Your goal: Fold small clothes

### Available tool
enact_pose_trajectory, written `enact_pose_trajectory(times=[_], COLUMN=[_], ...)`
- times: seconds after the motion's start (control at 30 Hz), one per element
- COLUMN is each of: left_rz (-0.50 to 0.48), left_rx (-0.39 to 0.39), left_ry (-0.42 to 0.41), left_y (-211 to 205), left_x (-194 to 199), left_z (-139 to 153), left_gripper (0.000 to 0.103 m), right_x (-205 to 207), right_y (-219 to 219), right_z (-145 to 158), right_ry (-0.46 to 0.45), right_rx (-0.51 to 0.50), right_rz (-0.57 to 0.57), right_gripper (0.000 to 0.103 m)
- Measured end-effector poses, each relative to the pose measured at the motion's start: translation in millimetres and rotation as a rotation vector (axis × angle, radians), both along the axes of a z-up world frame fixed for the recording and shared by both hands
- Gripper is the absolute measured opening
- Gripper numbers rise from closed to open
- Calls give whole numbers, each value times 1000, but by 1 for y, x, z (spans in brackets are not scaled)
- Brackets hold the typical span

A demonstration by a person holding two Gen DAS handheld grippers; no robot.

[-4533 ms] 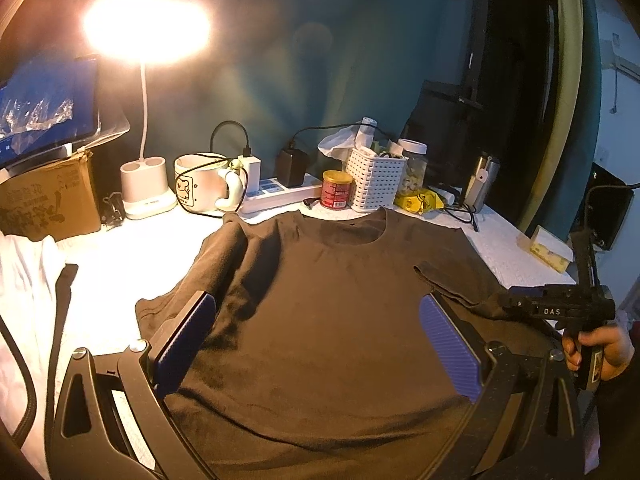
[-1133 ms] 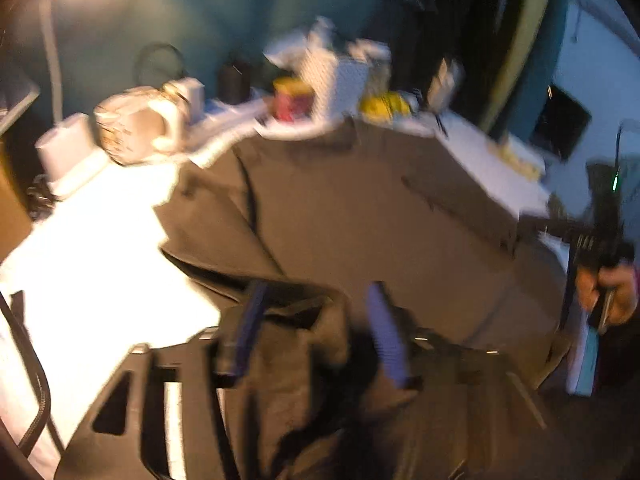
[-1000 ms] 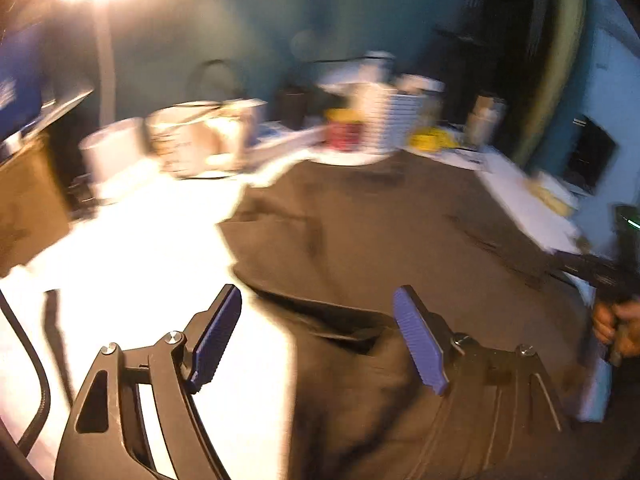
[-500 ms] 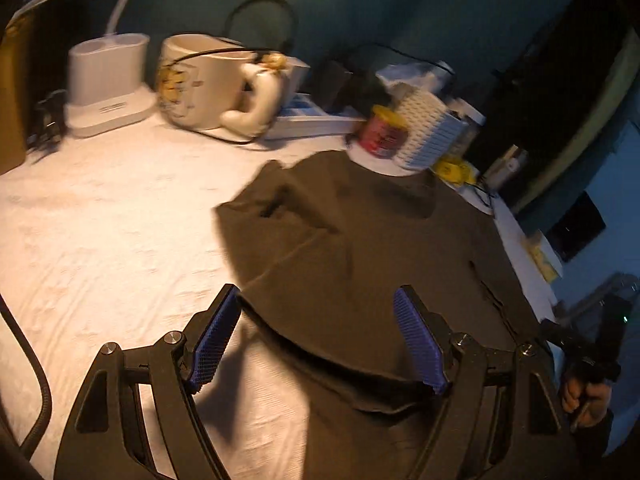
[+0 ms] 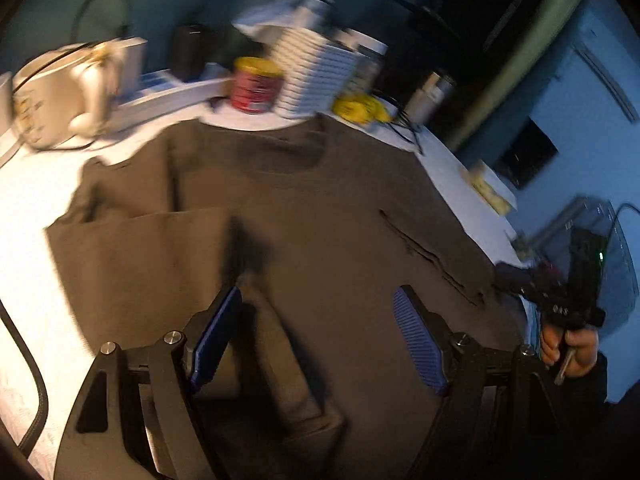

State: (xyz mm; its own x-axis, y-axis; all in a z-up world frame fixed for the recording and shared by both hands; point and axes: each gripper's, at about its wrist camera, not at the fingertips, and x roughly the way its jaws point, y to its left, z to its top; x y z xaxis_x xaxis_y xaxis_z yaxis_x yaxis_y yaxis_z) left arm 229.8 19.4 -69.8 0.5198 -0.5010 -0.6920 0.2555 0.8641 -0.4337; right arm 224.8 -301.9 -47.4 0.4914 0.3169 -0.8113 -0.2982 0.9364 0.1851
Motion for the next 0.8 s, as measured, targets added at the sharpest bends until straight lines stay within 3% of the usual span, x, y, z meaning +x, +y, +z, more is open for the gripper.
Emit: enact_pose_trajectory(times=[0.1, 0.23, 0.43, 0.63, 0.67, 0.8], left_rz=[-41, 2, 4, -122, -131, -192], left_rx=[50, 173, 209, 153, 152, 31], left_ry=[-6, -27, 20, 128, 108, 138], left_y=[-12, -4, 12, -13, -18, -21], left_x=[-5, -19, -44, -63, -68, -77], left_z=[6, 14, 8, -21, -21, -18], left_gripper=[78, 78, 78, 78, 78, 78], right_x=[0, 0, 0, -1, -1, -2], right_y=[0, -2, 0, 8, 9, 7], right_z=[0, 0, -2, -1, -1, -1], right_ry=[0, -2, 1, -1, -2, -1], right_rx=[1, 5, 8, 12, 12, 6], right_rz=[-2, -4, 4, 27, 29, 22], right_gripper=[49, 49, 49, 49, 49, 49])
